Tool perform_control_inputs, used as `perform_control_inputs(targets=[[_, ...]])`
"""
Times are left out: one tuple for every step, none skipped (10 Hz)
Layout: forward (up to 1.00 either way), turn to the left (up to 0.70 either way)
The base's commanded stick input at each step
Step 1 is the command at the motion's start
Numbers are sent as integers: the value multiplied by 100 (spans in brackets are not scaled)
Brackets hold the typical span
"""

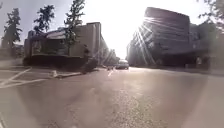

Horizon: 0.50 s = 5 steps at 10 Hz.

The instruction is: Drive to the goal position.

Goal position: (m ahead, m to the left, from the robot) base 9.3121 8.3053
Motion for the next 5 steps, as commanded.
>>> perform_control_inputs(targets=[[70,0],[70,0],[70,0],[70,0],[70,0]])
